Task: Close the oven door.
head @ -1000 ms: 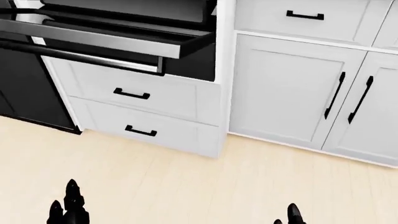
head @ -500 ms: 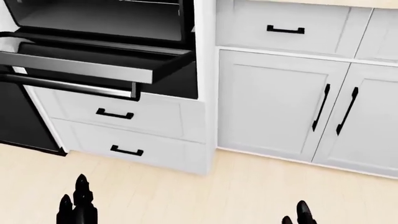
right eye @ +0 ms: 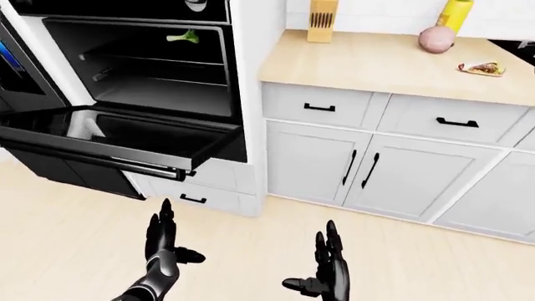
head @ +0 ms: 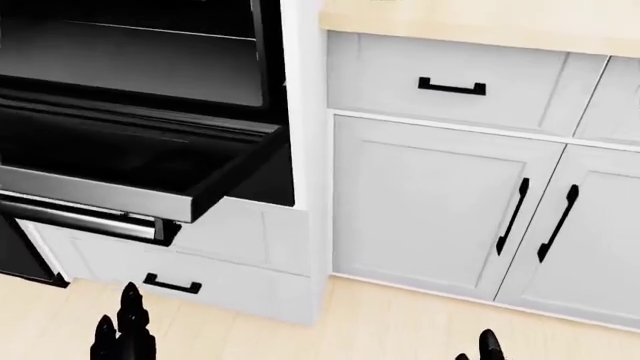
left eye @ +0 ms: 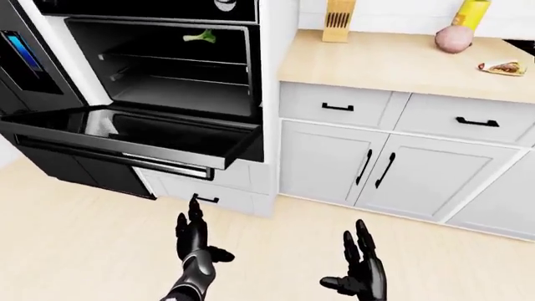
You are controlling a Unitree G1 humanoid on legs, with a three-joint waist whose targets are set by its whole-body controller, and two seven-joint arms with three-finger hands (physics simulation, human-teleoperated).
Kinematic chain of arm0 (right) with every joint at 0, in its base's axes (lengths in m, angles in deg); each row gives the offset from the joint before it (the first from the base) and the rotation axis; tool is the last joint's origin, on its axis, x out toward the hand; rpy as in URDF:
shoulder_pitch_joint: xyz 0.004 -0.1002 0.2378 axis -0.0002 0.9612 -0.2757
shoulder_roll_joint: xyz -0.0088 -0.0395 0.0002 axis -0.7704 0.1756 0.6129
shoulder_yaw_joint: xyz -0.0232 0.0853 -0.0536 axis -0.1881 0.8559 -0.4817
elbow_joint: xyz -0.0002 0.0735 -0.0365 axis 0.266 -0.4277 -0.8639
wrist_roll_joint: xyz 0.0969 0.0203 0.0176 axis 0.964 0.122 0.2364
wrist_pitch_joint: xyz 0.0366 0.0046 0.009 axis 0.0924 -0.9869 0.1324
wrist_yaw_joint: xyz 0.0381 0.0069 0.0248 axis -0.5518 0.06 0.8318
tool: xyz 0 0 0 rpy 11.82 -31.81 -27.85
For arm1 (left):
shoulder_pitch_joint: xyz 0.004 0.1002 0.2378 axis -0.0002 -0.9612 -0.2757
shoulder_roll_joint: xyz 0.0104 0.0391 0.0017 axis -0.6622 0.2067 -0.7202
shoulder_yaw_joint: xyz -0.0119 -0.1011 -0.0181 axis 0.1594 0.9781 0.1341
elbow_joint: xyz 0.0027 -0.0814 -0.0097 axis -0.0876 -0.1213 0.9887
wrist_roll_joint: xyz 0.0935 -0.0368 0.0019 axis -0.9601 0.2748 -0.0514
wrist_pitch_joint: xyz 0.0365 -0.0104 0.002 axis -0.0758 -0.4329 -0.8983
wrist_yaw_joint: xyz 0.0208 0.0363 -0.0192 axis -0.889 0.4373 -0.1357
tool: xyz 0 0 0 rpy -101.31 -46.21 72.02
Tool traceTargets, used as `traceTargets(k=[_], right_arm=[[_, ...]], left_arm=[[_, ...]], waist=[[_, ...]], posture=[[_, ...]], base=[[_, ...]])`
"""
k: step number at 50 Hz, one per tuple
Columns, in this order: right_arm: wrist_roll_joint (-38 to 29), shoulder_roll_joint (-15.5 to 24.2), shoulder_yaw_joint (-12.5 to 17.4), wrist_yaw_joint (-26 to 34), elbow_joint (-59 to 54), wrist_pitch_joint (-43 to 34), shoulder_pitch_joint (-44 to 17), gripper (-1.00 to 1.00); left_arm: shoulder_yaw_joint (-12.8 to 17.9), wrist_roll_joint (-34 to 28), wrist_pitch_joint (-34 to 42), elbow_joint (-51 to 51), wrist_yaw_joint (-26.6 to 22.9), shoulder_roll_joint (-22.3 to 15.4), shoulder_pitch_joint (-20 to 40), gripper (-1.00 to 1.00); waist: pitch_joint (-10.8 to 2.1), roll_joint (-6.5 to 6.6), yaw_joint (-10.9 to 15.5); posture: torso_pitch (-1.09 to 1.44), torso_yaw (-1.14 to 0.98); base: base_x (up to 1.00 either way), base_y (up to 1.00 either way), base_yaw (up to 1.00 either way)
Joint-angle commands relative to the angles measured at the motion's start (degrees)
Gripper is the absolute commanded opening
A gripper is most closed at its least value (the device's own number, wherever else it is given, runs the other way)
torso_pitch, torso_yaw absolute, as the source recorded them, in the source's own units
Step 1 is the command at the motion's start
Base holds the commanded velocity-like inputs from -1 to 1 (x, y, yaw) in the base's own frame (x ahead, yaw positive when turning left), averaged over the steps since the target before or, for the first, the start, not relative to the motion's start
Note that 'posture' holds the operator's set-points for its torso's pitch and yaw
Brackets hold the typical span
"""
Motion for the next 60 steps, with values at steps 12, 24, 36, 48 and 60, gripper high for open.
traceTargets(k=[12, 24, 36, 48, 60], right_arm=[[-0.7, -0.2, -0.6, 0.8, 1.6, 1.4, -1.2, 1.00], [-1.6, 0.0, -1.1, -0.5, 2.6, 0.6, -1.1, 1.00], [-1.3, -0.3, -0.9, 0.2, 2.3, 1.3, -0.8, 1.00], [-1.4, -0.4, -1.1, -0.1, 2.9, 1.0, -0.6, 1.00], [-1.6, -0.4, -1.3, -0.5, 3.3, 0.8, -0.5, 1.00]], left_arm=[[0.9, -0.7, 3.1, 1.7, 2.2, -0.9, 1.6, 1.00], [2.4, -2.5, 6.1, 1.6, 4.2, -1.0, 1.6, 1.00], [3.0, -3.2, 7.0, 1.6, 5.0, -1.1, 1.5, 1.00], [3.0, -4.2, 7.1, 1.6, 5.6, -1.1, 1.0, 1.00], [3.1, -4.5, 7.2, 1.6, 5.7, -1.1, 1.1, 1.00]], waist=[[-0.12, 5.01, -0.7], [-1.41, 2.08, -1.4], [-3.84, 4.08, -1.7], [-3.48, 5.01, -3.0], [-0.84, 0.47, 0.7]], posture=[[0.00, 0.00], [0.00, 0.00], [0.00, 0.00], [0.00, 0.00], [0.00, 0.00]], base=[[0.07, 0.00, 0.00], [0.00, 0.00, 0.00], [0.00, 0.00, 0.00], [0.00, 0.00, 0.00], [0.18, 0.00, 0.00]])
